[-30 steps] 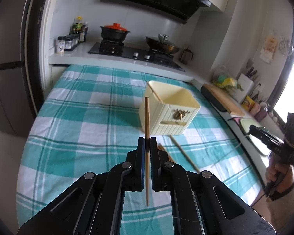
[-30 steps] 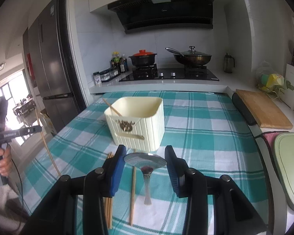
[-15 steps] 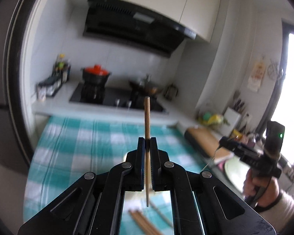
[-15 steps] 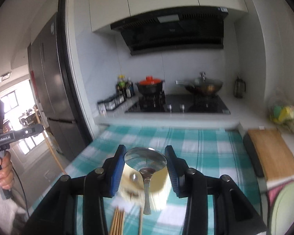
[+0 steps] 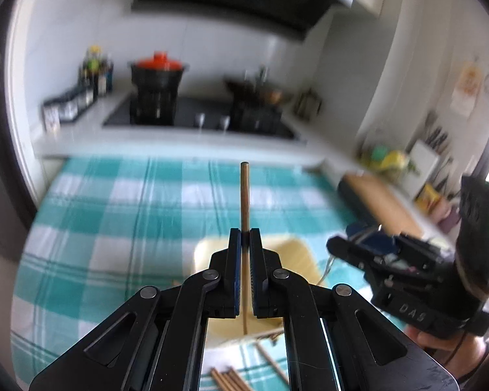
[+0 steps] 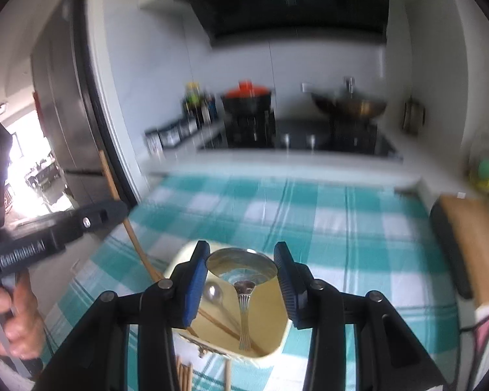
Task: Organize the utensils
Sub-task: 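Lift the chopstick and spoon and drop both into the cream caddy, then withdraw both open tools back over the table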
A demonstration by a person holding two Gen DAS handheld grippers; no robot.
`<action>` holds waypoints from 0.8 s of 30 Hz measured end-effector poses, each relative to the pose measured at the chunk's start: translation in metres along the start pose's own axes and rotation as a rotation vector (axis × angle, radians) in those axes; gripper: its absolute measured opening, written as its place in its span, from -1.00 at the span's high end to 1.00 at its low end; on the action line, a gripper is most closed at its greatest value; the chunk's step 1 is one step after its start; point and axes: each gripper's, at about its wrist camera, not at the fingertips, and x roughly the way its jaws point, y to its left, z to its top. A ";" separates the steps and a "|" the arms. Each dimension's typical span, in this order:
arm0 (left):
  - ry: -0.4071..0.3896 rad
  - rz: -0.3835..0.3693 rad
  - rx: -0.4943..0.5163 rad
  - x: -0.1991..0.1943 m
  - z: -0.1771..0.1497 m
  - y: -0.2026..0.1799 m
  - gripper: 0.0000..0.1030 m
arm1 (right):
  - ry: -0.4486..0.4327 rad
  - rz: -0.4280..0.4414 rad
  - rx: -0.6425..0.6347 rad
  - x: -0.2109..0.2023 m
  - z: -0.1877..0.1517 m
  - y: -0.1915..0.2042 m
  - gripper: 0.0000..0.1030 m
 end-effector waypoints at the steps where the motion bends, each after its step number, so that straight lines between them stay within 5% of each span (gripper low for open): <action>1: 0.014 0.004 0.000 0.007 -0.004 0.000 0.95 | 0.016 -0.004 0.007 0.008 -0.004 -0.002 0.19; 5: 0.058 0.008 -0.009 0.024 -0.015 0.002 0.93 | 0.065 -0.002 0.051 0.035 -0.013 -0.008 0.17; 7: 0.069 0.022 -0.029 0.023 -0.013 0.002 0.73 | 0.060 -0.031 0.059 0.036 -0.013 -0.008 0.06; 9: 0.062 0.009 -0.061 0.008 -0.008 0.006 0.11 | 0.041 -0.043 0.064 0.030 -0.007 -0.007 0.00; 12: 0.009 0.000 -0.040 -0.031 -0.005 0.011 -0.33 | -0.037 -0.006 0.071 -0.006 0.002 -0.004 0.00; 15: 0.028 0.037 0.025 -0.061 -0.015 0.014 -0.56 | -0.094 -0.017 0.000 -0.054 -0.003 0.002 -0.12; 19: 0.120 0.073 0.088 -0.089 -0.062 0.025 -0.69 | -0.046 -0.069 -0.121 -0.095 -0.043 0.006 -0.17; 24: 0.230 0.112 0.059 -0.097 -0.166 0.043 -0.70 | 0.101 -0.156 -0.189 -0.107 -0.136 -0.004 -0.17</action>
